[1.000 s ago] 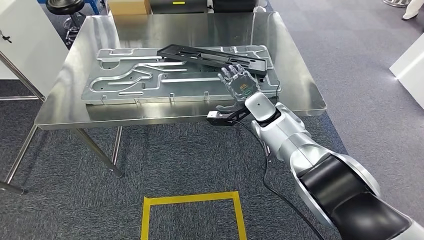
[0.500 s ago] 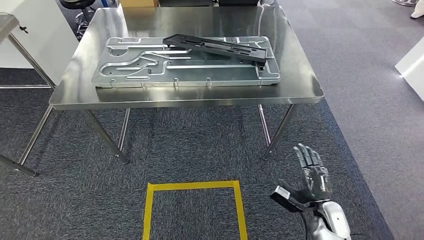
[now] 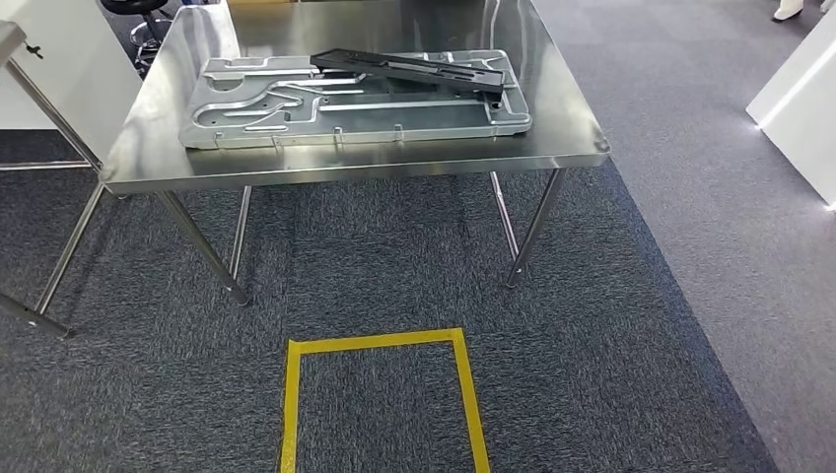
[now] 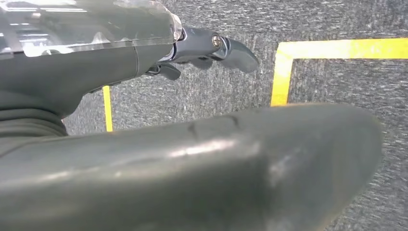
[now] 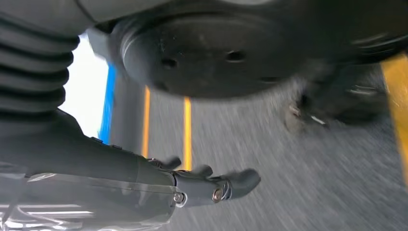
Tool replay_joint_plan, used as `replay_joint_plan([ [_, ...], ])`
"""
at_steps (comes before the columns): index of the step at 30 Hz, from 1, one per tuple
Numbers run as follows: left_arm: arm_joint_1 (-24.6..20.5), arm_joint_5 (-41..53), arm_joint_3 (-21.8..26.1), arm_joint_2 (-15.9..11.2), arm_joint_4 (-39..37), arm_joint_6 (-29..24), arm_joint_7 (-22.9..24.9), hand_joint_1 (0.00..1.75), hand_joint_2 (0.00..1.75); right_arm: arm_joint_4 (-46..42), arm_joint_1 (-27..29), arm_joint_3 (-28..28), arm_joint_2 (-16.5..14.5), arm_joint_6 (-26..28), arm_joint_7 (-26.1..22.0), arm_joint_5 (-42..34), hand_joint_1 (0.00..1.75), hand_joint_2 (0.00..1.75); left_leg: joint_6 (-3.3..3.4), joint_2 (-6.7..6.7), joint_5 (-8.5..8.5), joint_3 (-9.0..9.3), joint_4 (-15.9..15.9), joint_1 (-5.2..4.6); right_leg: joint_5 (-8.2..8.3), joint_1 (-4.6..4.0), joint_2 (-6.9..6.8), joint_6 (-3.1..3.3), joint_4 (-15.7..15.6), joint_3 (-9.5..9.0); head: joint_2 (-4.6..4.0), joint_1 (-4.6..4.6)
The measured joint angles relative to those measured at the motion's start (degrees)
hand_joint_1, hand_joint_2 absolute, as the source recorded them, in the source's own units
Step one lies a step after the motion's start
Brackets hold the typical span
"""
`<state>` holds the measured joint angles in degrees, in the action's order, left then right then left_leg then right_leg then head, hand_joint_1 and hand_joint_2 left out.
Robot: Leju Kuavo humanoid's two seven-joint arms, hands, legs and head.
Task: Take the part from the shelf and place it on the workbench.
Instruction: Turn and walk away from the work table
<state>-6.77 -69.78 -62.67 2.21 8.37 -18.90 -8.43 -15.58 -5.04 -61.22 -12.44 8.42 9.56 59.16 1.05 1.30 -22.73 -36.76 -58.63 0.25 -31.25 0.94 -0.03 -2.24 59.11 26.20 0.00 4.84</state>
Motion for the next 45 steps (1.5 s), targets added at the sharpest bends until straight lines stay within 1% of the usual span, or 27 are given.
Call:
replay_joint_plan([
  [1,-0.1,0.3,-0.2,0.0,0.0,0.0,0.4,0.00,0.00,0.4,-0.2,0.4,0.0,0.0,0.1,2.8,0.00,1.75,-0.33,0.06,0.61,-0.11,0.1,0.03,-0.76,-0.25,-0.02,0.47,-2.6,-1.82,0.00,-0.01],
  [2,-0.1,0.5,-0.3,0.0,0.0,0.1,0.7,0.00,0.00,0.8,-0.3,1.1,0.1,0.0,0.3,5.4,0.00,1.75,-0.69,0.11,1.30,-0.14,0.3,0.11,-0.80,-0.49,-0.08,0.97,-3.8,-2.23,0.00,-0.01],
  [4,0.1,0.7,-0.7,-0.2,0.0,0.3,1.1,0.00,0.00,1.5,-0.4,2.9,0.4,0.0,0.6,9.2,0.00,1.75,-1.39,-0.04,1.79,-0.56,0.6,0.33,0.64,-0.57,-0.35,1.90,-4.0,-1.17,0.00,-0.01],
  [5,0.2,0.7,-1.0,-0.3,0.0,0.4,1.2,0.00,0.00,1.8,-0.4,3.9,0.6,0.1,0.6,10.3,0.00,1.75,-1.66,-0.23,0.26,-1.10,-0.3,0.40,1.54,-0.51,-0.49,2.37,-4.2,-0.38,0.00,-0.01],
  [8,0.4,0.9,-1.6,-0.5,0.0,0.5,1.1,0.00,0.00,2.3,-0.6,5.8,1.0,1.7,-0.8,10.7,0.00,1.75,-2.16,-0.64,-9.17,-3.06,-9.3,0.55,4.13,-0.59,-0.68,3.19,-4.1,2.76,0.00,0.00],
  [9,0.3,0.9,-1.8,-0.6,0.0,0.5,0.9,0.00,0.00,2.4,-0.7,6.0,1.1,2.2,-1.6,10.5,0.00,1.75,-2.27,-0.65,-10.70,-3.20,-12.6,0.55,4.92,-0.69,-0.69,3.24,-4.0,3.86,0.00,0.00],
  [10,0.2,0.9,-1.9,-0.6,0.0,0.6,0.7,0.00,0.00,2.4,-0.8,6.1,1.3,2.6,-2.4,10.2,0.00,1.75,-2.33,-0.66,-10.54,-2.81,-14.9,0.55,5.67,-0.78,-0.71,3.24,-3.8,5.00,0.00,0.00],
  [11,0.1,0.9,-2.1,-0.7,0.0,0.6,0.6,0.00,0.00,2.5,-0.9,6.1,1.4,2.7,-3.2,10.2,0.00,1.75,-2.32,-0.67,-9.02,-1.61,-15.6,0.55,6.38,-0.84,-0.73,3.17,-3.5,6.19,0.00,-0.01],
  [13,-0.2,0.9,-2.3,-0.7,0.0,0.9,0.3,0.00,0.00,2.5,-1.4,6.5,1.5,2.7,-4.8,10.8,0.00,1.75,-2.03,-0.69,-6.20,3.71,-11.4,0.54,7.65,-0.90,-0.71,2.91,-2.6,8.45,0.00,0.00],
  [15,-0.8,1.0,-2.5,-0.7,0.0,1.1,0.0,0.00,0.00,2.7,-2.0,7.4,1.5,2.0,-5.9,12.1,0.00,1.75,-1.44,-0.74,-7.68,10.78,-2.4,0.35,8.63,-1.11,-0.68,2.43,-1.6,9.91,0.00,0.00],
  [16,-1.2,1.0,-2.6,-0.7,0.0,1.1,0.0,0.00,0.00,2.8,-2.2,7.9,1.5,1.5,-6.0,12.6,0.00,1.75,-1.07,-0.77,-9.03,12.94,1.0,0.21,9.18,-1.18,-0.76,2.15,-1.4,10.28,0.00,0.00],
  [18,-1.6,1.2,-2.8,-0.7,0.0,1.0,0.1,0.00,0.00,2.9,-2.6,8.7,1.5,0.5,-5.5,13.4,0.00,1.75,-0.27,-0.75,-9.65,13.54,3.3,0.06,10.39,-1.22,-0.88,1.49,-1.4,10.82,0.00,-0.01],
  [19,-1.6,1.2,-2.9,-0.6,0.0,0.8,0.2,0.00,0.00,3.0,-2.8,9.0,1.4,0.2,-5.2,13.6,0.00,1.75,0.13,-0.59,-8.99,12.94,3.3,0.07,10.27,-1.07,-0.79,1.16,-1.3,11.18,0.00,-0.01],
  [20,-1.5,1.2,-3.0,-0.6,0.0,0.7,0.3,0.00,0.00,3.0,-2.9,9.2,1.4,0.0,-4.9,13.7,0.00,1.75,0.54,-0.39,-8.27,12.30,3.3,0.13,8.89,-0.96,-0.66,0.84,-0.6,11.65,0.00,-0.01],
  [23,-1.3,1.3,-3.1,-0.5,0.0,0.4,0.2,0.00,0.00,3.0,-3.3,9.6,1.4,-0.2,-4.6,13.7,0.00,1.75,1.27,0.05,-6.10,9.72,3.3,0.19,0.20,-0.75,-0.46,0.01,7.8,13.30,0.00,-0.01],
  [24,-1.3,1.3,-3.1,-0.5,0.0,0.3,0.2,0.00,0.00,3.0,-3.4,9.8,1.4,-0.3,-4.6,13.7,0.00,1.75,1.29,0.07,-5.44,8.77,3.3,0.16,-1.33,-0.73,-0.46,-0.20,11.4,13.51,0.00,-0.01],
  [25,-1.3,1.3,-3.1,-0.5,0.0,0.2,0.2,0.00,0.00,3.0,-3.5,9.9,1.4,-0.3,-4.5,13.7,0.00,1.75,1.23,0.08,-4.81,7.82,3.2,0.12,-1.33,-0.71,-0.47,-0.33,14.1,13.29,0.00,-0.01],
  [27,-1.1,1.3,-3.1,-0.4,0.0,-0.1,0.5,0.00,0.00,3.1,-3.3,10.0,1.4,-0.3,-4.2,13.7,0.00,1.75,0.98,0.10,-3.63,6.11,3.1,0.09,1.93,-0.62,-0.48,-0.32,14.1,10.73,0.00,-0.01],
  [28,-1.1,1.3,-3.2,-0.4,0.0,-0.3,0.8,0.00,0.00,3.1,-3.1,10.1,1.4,-0.3,-4.0,13.7,0.00,1.75,0.80,0.09,-3.11,5.42,2.9,0.09,3.35,-0.58,-0.48,-0.15,11.1,8.06,0.00,-0.01],
  [30,-1.1,1.3,-3.3,-0.4,0.0,-0.9,1.1,0.00,0.00,3.2,-2.5,10.2,1.4,-0.3,-3.7,13.8,0.00,1.75,0.34,0.02,-2.32,4.41,2.5,-0.06,3.15,-0.70,-0.46,0.51,2.3,1.93,0.00,-0.01],
  [32,-1.0,1.3,-3.5,-0.4,0.0,-1.8,1.3,0.00,0.87,3.4,-1.9,10.2,1.4,-0.3,-3.5,13.8,0.00,1.75,-0.31,0.05,-1.61,3.64,2.1,-0.21,1.20,-0.96,-0.49,1.39,-3.4,-1.17,0.00,-0.01],
  [34,-0.9,1.4,-3.7,-0.4,0.0,-2.9,1.7,0.00,1.75,3.6,-1.7,10.3,1.3,-0.4,-3.4,13.8,0.00,1.75,-1.00,0.12,-1.23,2.93,1.8,-0.21,0.93,-0.82,-0.53,2.34,-4.7,-1.04,0.00,-0.01],
  [36,-0.7,1.3,-3.9,-0.5,0.0,-3.6,2.1,0.00,1.75,3.7,-1.6,10.3,1.2,-0.6,-3.3,13.8,0.00,1.75,-1.55,-0.22,-3.41,1.57,-1.0,-0.11,1.57,-0.63,-0.58,3.28,-5.0,-0.53,0.00,-0.01],
  [38,-0.5,1.3,-4.1,-0.5,0.0,-3.7,2.6,0.00,1.75,3.7,-1.5,10.3,1.1,-0.8,-3.2,13.8,0.00,0.87,-1.94,-0.64,-7.86,-1.18,-8.2,0.04,2.10,-0.77,-0.71,3.80,-5.0,0.01,0.00,-0.01],
  [40,-0.3,1.4,-4.3,-0.5,0.0,-3.7,3.1,0.00,1.75,3.8,-1.4,10.3,1.1,-1.1,-3.0,13.8,0.00,0.00,-2.20,-0.71,-10.22,-3.23,-14.5,0.11,2.41,-0.97,-0.81,3.89,-4.7,0.58,0.00,-0.01],
  [42,-0.2,1.7,-4.5,-0.5,0.0,-3.6,3.3,0.00,1.75,3.8,-1.1,10.3,1.0,-1.2,-3.0,13.8,0.00,0.00,-2.14,-0.72,-8.30,-1.38,-12.7,0.15,2.47,-1.07,-0.82,3.83,-4.1,1.04,0.00,-0.01],
  [45,-0.4,2.1,-4.7,-0.5,0.0,-3.5,3.4,0.00,1.75,3.9,-0.9,10.3,0.9,-1.2,-3.0,13.8,0.00,0.00,-1.36,-0.73,-4.39,5.22,-1.6,-0.01,2.26,-1.25,-0.74,3.46,-3.3,1.57,0.00,0.00],
])
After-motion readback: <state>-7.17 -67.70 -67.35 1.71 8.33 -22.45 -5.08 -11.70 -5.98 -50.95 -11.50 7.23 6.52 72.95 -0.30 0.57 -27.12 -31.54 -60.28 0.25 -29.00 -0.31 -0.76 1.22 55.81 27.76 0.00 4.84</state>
